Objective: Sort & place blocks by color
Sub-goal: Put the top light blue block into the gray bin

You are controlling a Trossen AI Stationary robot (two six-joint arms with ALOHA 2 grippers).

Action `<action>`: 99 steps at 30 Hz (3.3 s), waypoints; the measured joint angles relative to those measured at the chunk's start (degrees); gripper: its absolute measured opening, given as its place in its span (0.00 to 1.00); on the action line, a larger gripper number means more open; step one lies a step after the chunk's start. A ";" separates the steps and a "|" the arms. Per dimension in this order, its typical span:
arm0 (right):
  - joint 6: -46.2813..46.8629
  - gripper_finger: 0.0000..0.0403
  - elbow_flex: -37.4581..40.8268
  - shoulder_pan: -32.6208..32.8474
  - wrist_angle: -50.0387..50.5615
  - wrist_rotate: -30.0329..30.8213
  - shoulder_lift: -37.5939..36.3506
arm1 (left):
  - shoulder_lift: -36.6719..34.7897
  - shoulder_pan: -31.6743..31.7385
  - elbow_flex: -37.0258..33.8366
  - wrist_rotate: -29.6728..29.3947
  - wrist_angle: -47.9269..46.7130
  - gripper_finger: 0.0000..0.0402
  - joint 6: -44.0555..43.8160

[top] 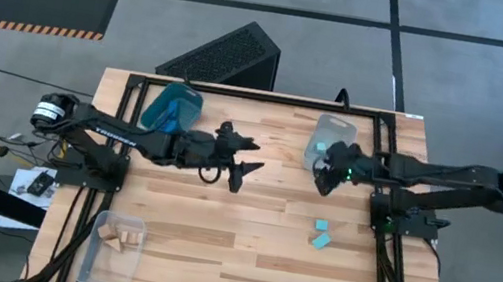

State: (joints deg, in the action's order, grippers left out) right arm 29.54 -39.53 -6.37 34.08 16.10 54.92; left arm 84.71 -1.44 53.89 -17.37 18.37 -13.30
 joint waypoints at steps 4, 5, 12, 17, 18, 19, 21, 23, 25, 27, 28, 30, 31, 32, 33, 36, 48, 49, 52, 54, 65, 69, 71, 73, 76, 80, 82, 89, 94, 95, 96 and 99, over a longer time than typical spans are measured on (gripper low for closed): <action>4.94 0.58 0.00 8.45 -0.13 3.54 -0.30 | 0.00 -1.64 0.00 -3.61 0.03 0.58 -0.98; 6.16 0.58 0.00 10.41 -0.02 3.84 -0.26 | 0.00 -1.83 0.00 -3.92 0.46 0.58 -0.96; 17.40 0.58 -0.02 21.40 2.62 8.21 0.62 | 0.00 -1.78 0.00 -3.99 1.42 0.58 1.34; 28.41 0.58 -0.02 26.58 7.10 9.46 0.67 | 0.00 -0.92 0.00 -0.40 2.13 0.58 4.93; 30.70 0.58 -0.02 27.45 8.37 9.42 0.96 | 0.00 -0.68 0.00 1.02 2.02 0.58 4.80; 33.11 0.58 -0.04 28.34 9.54 9.24 1.74 | 0.00 -0.47 0.00 2.36 1.90 0.58 4.46; 38.35 0.58 -0.02 30.24 12.32 7.47 3.35 | 0.00 -0.25 0.00 4.82 1.68 0.58 4.39; 43.66 0.58 -0.07 32.58 13.71 5.42 5.01 | 0.49 -0.27 0.00 6.84 2.00 0.58 5.97; 49.15 0.58 -0.26 35.38 13.63 4.85 7.17 | 0.97 -0.28 -0.05 9.44 1.12 0.58 7.25; 53.70 0.58 -1.32 37.88 13.50 4.85 8.93 | 2.89 -0.31 0.13 12.49 3.05 0.58 8.37; 55.77 0.58 -1.70 38.84 13.54 4.84 9.78 | 3.44 -0.31 0.05 13.85 2.36 0.58 8.41; 59.41 0.58 -2.39 40.81 13.60 4.80 11.84 | 5.28 -0.32 -0.10 16.86 3.41 0.58 7.80; 61.16 0.58 -2.58 41.68 13.45 4.80 12.74 | 5.99 -0.53 -0.03 18.00 3.81 0.58 7.40; 63.13 0.58 -2.74 42.44 13.44 4.74 13.56 | 6.51 -0.76 -0.04 18.70 3.90 0.58 6.92; 65.14 0.58 -2.86 43.03 13.43 4.49 14.45 | 6.86 -1.10 -0.04 19.12 4.35 0.58 6.77; 70.79 0.58 -2.84 44.09 13.23 1.78 17.31 | 7.99 -2.05 0.00 19.70 4.90 0.58 6.76; 74.95 0.58 -2.84 41.01 13.82 -2.44 25.62 | 8.28 -3.07 -0.02 17.95 -2.21 0.58 7.65; 73.99 0.58 -2.84 40.33 13.30 -2.46 26.17 | 8.28 -3.07 -0.02 17.95 -2.38 0.58 7.66; 71.22 0.58 -2.84 38.27 11.00 -2.41 27.50 | 8.28 -3.07 -0.02 18.15 -2.81 0.58 7.63; 69.67 0.58 -2.84 36.83 10.69 -2.43 28.08 | 8.28 -3.07 -0.02 18.17 -2.82 0.58 7.57; 68.95 0.57 -0.80 33.52 9.39 -3.30 28.81 | 8.28 -3.18 -0.02 18.19 -4.08 0.58 6.08; 68.98 0.53 1.35 33.61 6.50 -4.01 28.81 | 8.26 -3.18 -0.02 17.53 -4.08 0.58 6.03; 68.94 0.50 1.46 33.63 6.23 -3.83 28.81 | 8.26 -3.18 -0.02 17.49 -4.06 0.58 6.03; 68.48 0.47 1.46 33.63 6.13 -3.22 28.77 | 8.26 -3.18 -0.02 17.33 -4.06 0.58 6.01; 67.42 0.42 1.44 33.54 5.96 -2.82 28.72 | 8.26 -3.18 -0.02 16.92 -4.08 0.58 6.01; 67.29 0.41 1.40 33.52 5.97 -2.24 28.72 | 8.26 -3.18 -0.02 16.86 -4.10 0.58 5.90; 67.28 0.41 1.41 33.50 5.97 -2.23 28.72 | 8.26 -3.18 -0.02 16.76 -4.13 0.58 5.33; 67.28 0.41 1.42 33.84 5.86 -2.10 28.72 | 8.26 -3.18 -0.02 16.68 -4.17 0.58 5.27; 67.50 0.41 1.53 34.60 5.69 -0.95 27.49 | 8.24 -3.26 -0.02 16.68 -4.17 0.58 5.02; 67.69 0.41 1.53 34.72 5.81 -0.74 27.10 | 8.24 -3.34 -0.02 16.68 -4.17 0.58 4.91; 67.83 0.41 1.53 34.88 5.97 -0.51 26.79 | 8.24 -3.44 -0.02 16.68 -4.17 0.58 4.80; 67.89 0.41 1.53 34.88 6.15 0.23 26.38 | 8.24 -3.85 -0.02 16.70 -4.17 0.58 4.68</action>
State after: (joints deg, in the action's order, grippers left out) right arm 97.43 -38.00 28.51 40.23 16.34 81.30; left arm 92.95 -5.29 53.87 -0.67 14.20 -8.62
